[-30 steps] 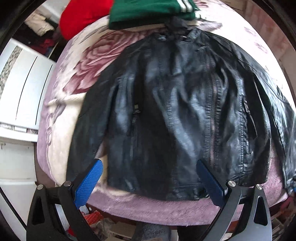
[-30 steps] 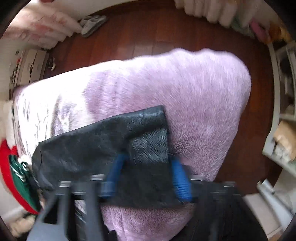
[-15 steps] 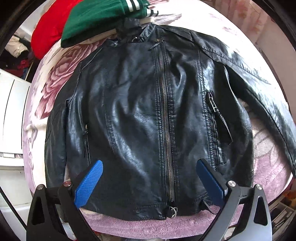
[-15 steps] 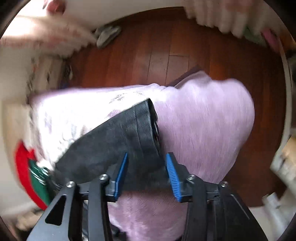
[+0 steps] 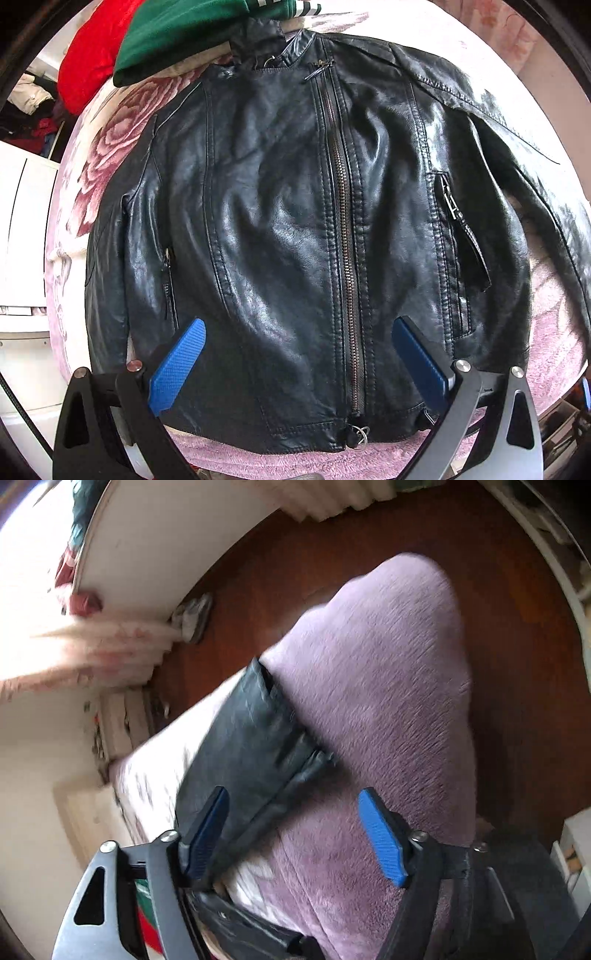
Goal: Fold large clothes
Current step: 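Grasp the jacket sleeve cuff with the right tool while the left tool approaches the jacket hem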
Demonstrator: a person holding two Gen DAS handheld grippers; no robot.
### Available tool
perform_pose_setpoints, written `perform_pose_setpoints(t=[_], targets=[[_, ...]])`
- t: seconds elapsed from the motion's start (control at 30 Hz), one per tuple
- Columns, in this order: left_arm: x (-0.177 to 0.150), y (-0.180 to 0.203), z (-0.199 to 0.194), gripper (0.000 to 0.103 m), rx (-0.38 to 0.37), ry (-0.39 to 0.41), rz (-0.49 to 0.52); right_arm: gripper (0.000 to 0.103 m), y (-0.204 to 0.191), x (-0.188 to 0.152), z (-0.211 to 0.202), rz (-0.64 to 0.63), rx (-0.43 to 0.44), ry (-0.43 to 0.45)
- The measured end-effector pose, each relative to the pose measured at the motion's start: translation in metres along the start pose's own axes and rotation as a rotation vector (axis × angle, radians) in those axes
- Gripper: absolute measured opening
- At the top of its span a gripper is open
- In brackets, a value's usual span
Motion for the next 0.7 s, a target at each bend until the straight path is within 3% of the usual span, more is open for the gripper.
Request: perform_pose_setpoints(t=[0.13, 0.23, 0.37, 0.47, 0.53, 0.57, 0.6, 0.7], targets=[[-0.001, 0.0, 0.005, 0.103, -0.017, -0.027, -0.013, 0.077, -0.009, -0.002, 0.052, -0.01, 0.032, -0.039], [0.003, 0.003, 0.007, 0.103, -0.021, -0.017, -0.007, 0.091, -0.017, 0.009, 0.062, 0.042, 0.031, 0.08], [0.013, 0.011, 0.008, 0.103, -0.038, -0.007, 0.003, 0.091, -0.032, 0.004, 0.059, 0.102, 0.125, 0.239], [0.026, 0.017, 0.006, 0.103, -0.053, 0.023, 0.016, 0.089, -0.032, 0.009, 0.061, 0.122, 0.165, 0.268], [0.034, 0.02, 0.006, 0.103, -0.063, 0.038, 0.018, 0.063, -0.033, 0.013, 0.059, 0.1, 0.168, 0.285], [0.038, 0.022, 0.007, 0.103, -0.066, 0.043, 0.017, 0.027, -0.03, 0.018, 0.057, 0.085, 0.176, 0.287], [0.044, 0.026, 0.008, 0.103, -0.072, 0.046, 0.01, 0.014, -0.033, 0.021, 0.059, 0.07, 0.199, 0.268], [0.067, 0.048, 0.014, 0.103, -0.122, 0.037, -0.012, 0.014, -0.045, 0.037, 0.055, 0.009, 0.229, 0.254]])
Point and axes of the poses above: each gripper's, at about its wrist camera, not at the fingertips, and z roughly the way its jaws point, y to its right, x to its top, the point moved 8 cm from there along z, roughly the way its jaws point, and after that the axes turned 14 degrees about -z, right-handed, at the moved point
